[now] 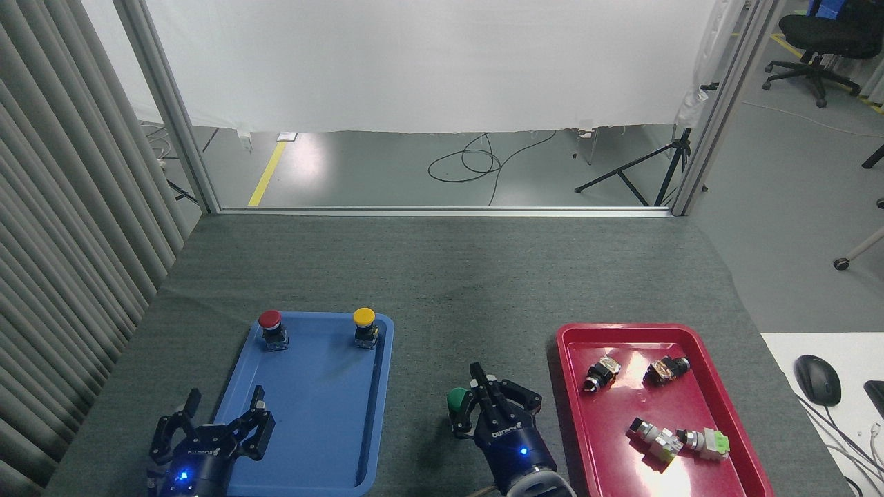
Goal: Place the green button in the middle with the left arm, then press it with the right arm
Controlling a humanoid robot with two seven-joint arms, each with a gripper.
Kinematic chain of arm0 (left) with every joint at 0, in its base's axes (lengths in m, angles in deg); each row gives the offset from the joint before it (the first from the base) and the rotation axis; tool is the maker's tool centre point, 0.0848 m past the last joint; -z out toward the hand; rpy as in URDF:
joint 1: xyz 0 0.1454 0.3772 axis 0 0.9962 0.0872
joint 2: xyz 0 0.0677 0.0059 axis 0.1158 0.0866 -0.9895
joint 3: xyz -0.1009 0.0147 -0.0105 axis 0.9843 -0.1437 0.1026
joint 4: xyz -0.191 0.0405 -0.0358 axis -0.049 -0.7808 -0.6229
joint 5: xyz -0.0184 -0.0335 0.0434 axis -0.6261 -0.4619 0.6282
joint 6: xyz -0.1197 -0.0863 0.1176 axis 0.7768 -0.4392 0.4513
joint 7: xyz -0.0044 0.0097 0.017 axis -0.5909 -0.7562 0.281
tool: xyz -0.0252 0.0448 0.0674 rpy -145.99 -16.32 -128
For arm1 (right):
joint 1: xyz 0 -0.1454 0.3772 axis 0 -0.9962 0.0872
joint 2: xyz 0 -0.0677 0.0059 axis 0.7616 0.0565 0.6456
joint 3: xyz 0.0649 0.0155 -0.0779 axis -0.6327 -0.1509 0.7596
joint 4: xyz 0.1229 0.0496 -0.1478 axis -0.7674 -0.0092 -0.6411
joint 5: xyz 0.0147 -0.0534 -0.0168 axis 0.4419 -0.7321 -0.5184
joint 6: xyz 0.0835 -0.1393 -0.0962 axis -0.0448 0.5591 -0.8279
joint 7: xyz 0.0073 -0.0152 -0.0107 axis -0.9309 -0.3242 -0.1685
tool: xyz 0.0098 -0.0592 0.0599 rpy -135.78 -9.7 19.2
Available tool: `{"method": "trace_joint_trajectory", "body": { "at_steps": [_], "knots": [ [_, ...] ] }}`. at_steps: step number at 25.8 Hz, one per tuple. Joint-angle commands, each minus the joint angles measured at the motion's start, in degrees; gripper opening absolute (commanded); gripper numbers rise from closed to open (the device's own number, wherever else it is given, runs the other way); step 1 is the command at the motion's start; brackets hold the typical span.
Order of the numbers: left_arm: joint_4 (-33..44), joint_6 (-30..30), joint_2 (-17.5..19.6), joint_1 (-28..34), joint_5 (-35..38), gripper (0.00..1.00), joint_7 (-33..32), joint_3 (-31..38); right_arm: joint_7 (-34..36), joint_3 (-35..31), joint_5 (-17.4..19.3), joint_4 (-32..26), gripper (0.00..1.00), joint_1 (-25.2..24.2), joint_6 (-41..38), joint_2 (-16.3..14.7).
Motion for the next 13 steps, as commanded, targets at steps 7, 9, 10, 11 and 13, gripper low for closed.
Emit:
{"method": "trace_joint_trajectory", "body": {
  "at_steps": [7, 9, 10, 11, 13],
  "knots": [
    [-0.1, 0.0, 0.1, -0.3, -0.1, 0.99, -0.2, 0.2, 0.3, -13.6, 9.7, -12.4, 1.0, -10.8, -0.4, -3.1],
    [-0.4, 0.0, 0.1, -0.5, -0.1, 0.99, -0.2, 0.2, 0.1, -15.6, 10.2, -12.5, 1.0, -11.7, -0.7, -4.4],
    [-0.6, 0.0, 0.1, -0.7, -0.1, 0.99, -0.2, 0.2, 0.1, -16.0, 10.2, -12.5, 1.0, -11.8, -0.8, -4.5],
    [-0.6, 0.1, 0.1, -0.8, -0.1, 0.99, -0.2, 0.2, 0.1, -16.2, 10.1, -12.5, 1.0, -11.8, -0.9, -4.7],
    [-0.6, 0.1, 0.1, -1.0, -0.1, 0.99, -0.2, 0.4, 0.5, -16.9, 10.1, -13.2, 1.0, -11.8, -1.3, -5.1]
  ]
}}
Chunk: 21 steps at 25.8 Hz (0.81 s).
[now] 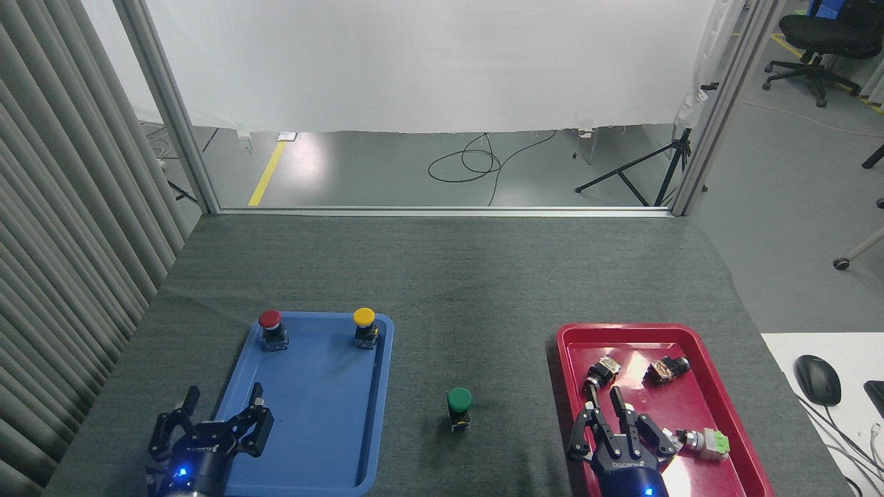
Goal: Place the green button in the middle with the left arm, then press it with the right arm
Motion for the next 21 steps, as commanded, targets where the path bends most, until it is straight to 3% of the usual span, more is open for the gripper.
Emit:
{"method": "trace_joint_trajectory", "body": {
  "at_steps": [1, 21],
  "knots": [
    [-0.2, 0.0, 0.0, -0.3, 0.0, 0.99, 0.0, 0.2, 0.3, -1.6, 0.4, -1.0, 1.0, -0.5, -1.0, -0.8],
    [0.0, -0.3, 0.3, -0.1, 0.1, 0.99, 0.5, 0.6, 0.0, -1.9, 0.3, -2.5, 1.0, -1.4, -3.9, -2.4]
  ]
}}
